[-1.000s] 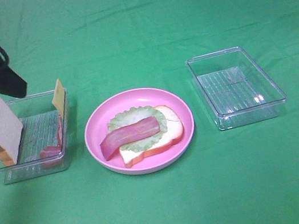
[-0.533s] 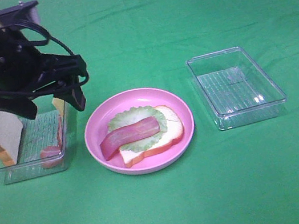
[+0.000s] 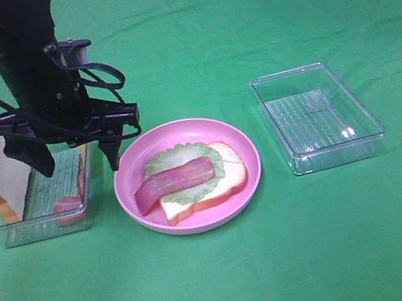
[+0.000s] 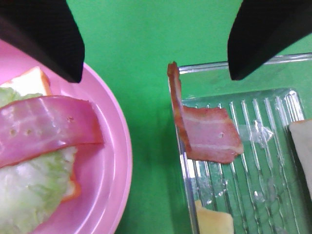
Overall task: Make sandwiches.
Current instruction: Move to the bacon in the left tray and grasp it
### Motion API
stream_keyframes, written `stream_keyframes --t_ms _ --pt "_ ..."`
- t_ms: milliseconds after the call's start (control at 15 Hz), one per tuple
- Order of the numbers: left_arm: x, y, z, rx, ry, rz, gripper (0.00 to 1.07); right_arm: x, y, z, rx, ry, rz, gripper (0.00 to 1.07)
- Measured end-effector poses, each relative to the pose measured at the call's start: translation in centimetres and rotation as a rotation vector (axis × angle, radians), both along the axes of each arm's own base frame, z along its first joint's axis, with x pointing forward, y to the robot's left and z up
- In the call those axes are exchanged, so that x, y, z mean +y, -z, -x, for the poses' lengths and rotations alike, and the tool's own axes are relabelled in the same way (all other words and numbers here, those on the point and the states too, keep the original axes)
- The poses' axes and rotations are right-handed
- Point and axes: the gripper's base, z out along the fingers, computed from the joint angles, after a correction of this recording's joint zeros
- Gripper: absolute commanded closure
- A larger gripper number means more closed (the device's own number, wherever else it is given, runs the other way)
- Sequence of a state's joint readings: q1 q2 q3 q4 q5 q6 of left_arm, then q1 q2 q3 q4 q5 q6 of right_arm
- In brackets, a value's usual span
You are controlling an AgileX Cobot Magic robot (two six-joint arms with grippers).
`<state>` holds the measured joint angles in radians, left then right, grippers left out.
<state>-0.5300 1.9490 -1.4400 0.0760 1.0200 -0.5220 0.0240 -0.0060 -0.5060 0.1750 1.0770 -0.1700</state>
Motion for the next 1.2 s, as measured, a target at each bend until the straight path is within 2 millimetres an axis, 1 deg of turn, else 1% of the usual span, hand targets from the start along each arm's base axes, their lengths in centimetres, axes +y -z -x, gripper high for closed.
stream_keyframes --t_ms 67,133,200,267,333,533,667,733,800,867,933,1000,1067,1200 --pt "-0.1 1.0 -0.2 0.023 -0.003 -0.012 0.3 0.0 0.0 0.0 0.0 0.0 0.0 0.45" --pt "-0.1 1.0 -0.2 0.023 -0.003 -0.012 0.3 0.0 0.0 0.0 0.0 0.0 0.0 0.45" --pt "-0.2 1.5 -0.2 0.035 -0.006 -0.019 0.32 0.0 0.0 0.0 0.0 0.0 0.0 0.45" --pt "-0.2 1.8 -0.3 0.041 -0.006 -0.022 0.36 0.0 0.0 0.0 0.0 0.0 0.0 0.45" --pt "-0.2 2.3 -0.3 0.051 -0.006 -0.029 0.44 0.0 0.0 0.0 0.0 0.0 0.0 0.45" --pt "-0.3 2.7 -0.5 0.053 -0.006 -0.034 0.48 0.0 0.0 0.0 0.0 -0.001 -0.001 0.45" --pt "-0.2 2.7 -0.6 0.041 0.001 -0.042 0.54 0.0 0.0 0.0 0.0 -0.002 -0.002 0.45" --pt "-0.2 2.7 -0.6 0.041 0.001 -0.042 0.54 0.0 0.0 0.0 0.0 -0.002 -0.002 0.45" --pt "0.0 2.7 -0.7 0.026 0.012 -0.061 0.62 0.0 0.0 0.0 0.0 -0.002 -0.003 0.45" --pt "0.0 2.7 -0.7 0.026 0.012 -0.061 0.62 0.0 0.0 0.0 0.0 -0.002 -0.003 0.45" --pt "0.0 2.7 -0.8 0.024 0.012 -0.063 0.65 0.0 0.0 0.0 0.0 -0.002 -0.003 0.45" --pt "-0.1 2.7 -0.9 0.004 0.017 -0.056 0.8 0.0 0.0 0.0 0.0 -0.002 -0.003 0.45" --pt "-0.1 2.7 -1.0 0.0 0.016 -0.054 0.88 0.0 0.0 0.0 0.0 -0.002 -0.003 0.45" --pt "-0.1 2.7 -1.0 -0.005 0.018 -0.053 0.97 0.0 0.0 0.0 0.0 -0.003 -0.004 0.45"
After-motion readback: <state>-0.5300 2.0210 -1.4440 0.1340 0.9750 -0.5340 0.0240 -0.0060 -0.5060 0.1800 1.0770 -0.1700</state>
